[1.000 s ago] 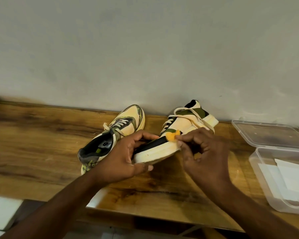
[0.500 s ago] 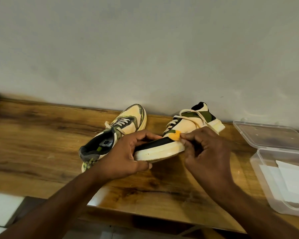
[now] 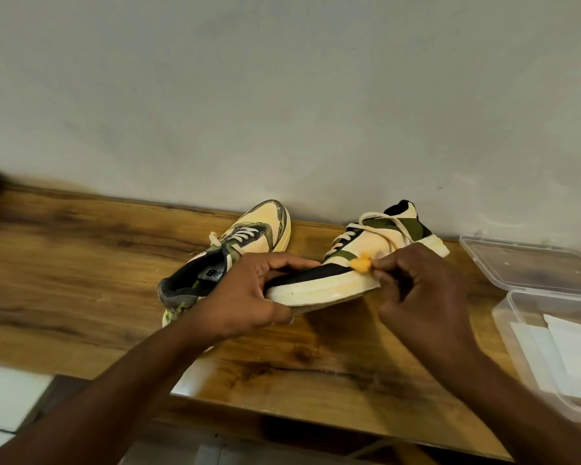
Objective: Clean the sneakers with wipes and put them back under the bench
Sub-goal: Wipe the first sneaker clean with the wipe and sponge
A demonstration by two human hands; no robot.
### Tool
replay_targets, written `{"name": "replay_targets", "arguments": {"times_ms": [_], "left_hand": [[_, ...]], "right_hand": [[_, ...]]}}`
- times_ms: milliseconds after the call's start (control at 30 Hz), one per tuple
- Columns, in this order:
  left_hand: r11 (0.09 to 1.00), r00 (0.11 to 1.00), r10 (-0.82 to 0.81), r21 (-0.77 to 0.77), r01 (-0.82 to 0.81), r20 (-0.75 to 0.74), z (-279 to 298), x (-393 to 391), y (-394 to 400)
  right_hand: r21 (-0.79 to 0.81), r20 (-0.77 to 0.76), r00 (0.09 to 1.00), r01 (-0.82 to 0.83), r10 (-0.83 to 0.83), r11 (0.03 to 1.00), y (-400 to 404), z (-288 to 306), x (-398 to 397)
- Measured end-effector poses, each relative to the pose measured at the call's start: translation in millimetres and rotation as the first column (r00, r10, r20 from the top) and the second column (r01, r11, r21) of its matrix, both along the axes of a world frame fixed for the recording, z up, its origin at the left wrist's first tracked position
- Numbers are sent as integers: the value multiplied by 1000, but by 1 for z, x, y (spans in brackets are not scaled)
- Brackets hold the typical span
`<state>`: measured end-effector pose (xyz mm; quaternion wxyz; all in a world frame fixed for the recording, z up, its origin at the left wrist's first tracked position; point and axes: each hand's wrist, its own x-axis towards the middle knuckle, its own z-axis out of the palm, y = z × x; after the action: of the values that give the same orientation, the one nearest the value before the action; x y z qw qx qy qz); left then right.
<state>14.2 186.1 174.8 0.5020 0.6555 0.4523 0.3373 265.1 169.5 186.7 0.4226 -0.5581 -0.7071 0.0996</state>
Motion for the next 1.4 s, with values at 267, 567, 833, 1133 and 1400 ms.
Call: {"name": "replay_targets", "arguments": {"times_ms": [267, 567, 833, 1133, 1400], "left_hand": [[996, 995, 92, 10, -93, 23, -2, 5, 2], [994, 994, 104, 31, -105, 32, -4, 5, 4], [991, 993, 118, 57, -118, 19, -4, 6, 3], [988, 993, 114, 107, -111, -22, -6, 8, 7], [983, 994, 103, 155, -96, -34, -7, 8, 7]], "right_hand": [[98, 73, 986, -157, 150, 983, -20, -1, -34], [-47, -25, 996, 84, -85, 995, 13, -6, 8], [87, 27, 981, -192, 191, 977, -18, -2, -40], [-29, -18, 995, 98, -99, 995, 14, -3, 4], [130, 61, 984, -175, 169, 976, -10, -7, -25]]}}
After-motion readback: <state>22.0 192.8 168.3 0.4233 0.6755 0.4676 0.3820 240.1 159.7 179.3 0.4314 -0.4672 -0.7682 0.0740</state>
